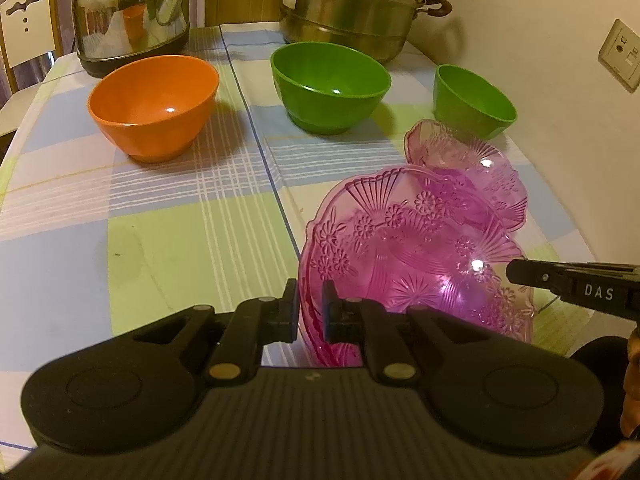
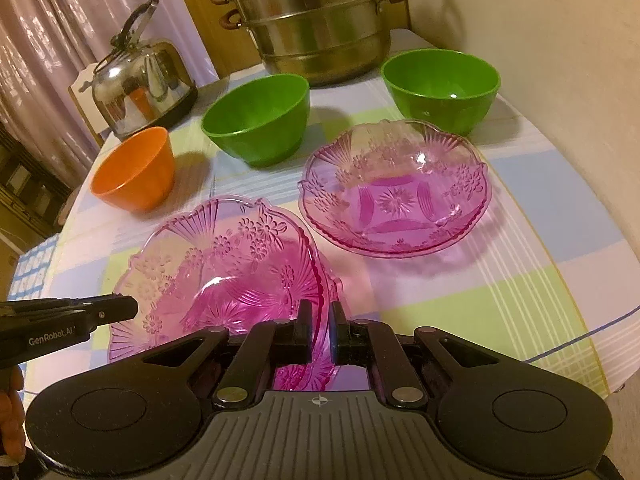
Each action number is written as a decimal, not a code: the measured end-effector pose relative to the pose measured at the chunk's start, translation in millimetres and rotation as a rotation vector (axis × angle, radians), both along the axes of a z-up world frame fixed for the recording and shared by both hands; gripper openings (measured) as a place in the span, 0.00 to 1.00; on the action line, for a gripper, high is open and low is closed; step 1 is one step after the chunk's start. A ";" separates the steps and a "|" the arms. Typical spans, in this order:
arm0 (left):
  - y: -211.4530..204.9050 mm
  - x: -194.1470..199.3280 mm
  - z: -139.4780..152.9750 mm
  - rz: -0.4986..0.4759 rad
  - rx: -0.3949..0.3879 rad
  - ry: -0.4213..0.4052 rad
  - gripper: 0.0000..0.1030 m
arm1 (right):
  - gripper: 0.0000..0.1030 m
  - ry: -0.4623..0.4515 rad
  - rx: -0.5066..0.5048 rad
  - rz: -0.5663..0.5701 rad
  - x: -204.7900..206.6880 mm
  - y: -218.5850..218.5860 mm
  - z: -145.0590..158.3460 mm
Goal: Organize plates and bowls
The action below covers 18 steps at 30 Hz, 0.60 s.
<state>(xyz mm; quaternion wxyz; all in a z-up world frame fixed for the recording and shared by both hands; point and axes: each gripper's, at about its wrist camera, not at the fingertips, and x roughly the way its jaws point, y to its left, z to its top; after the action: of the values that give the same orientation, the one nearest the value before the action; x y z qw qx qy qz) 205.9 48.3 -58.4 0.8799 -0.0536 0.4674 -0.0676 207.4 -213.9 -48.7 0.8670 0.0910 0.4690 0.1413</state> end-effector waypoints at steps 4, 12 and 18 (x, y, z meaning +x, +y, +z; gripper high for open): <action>-0.7 2.3 -5.0 0.000 0.000 0.004 0.09 | 0.08 0.006 -0.005 -0.001 1.5 -1.0 -4.0; -2.4 5.3 -10.4 -0.002 0.006 0.009 0.09 | 0.08 0.015 -0.011 0.002 2.9 -0.6 -9.8; -2.8 8.1 -14.1 0.000 0.011 0.012 0.09 | 0.08 0.022 -0.012 0.005 3.7 -0.1 -12.2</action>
<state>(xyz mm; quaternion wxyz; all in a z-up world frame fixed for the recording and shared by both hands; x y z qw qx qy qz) 214.0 45.4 -72.5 0.8772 -0.0492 0.4732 -0.0645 211.1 -213.9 -60.9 0.8621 0.0861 0.4795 0.1395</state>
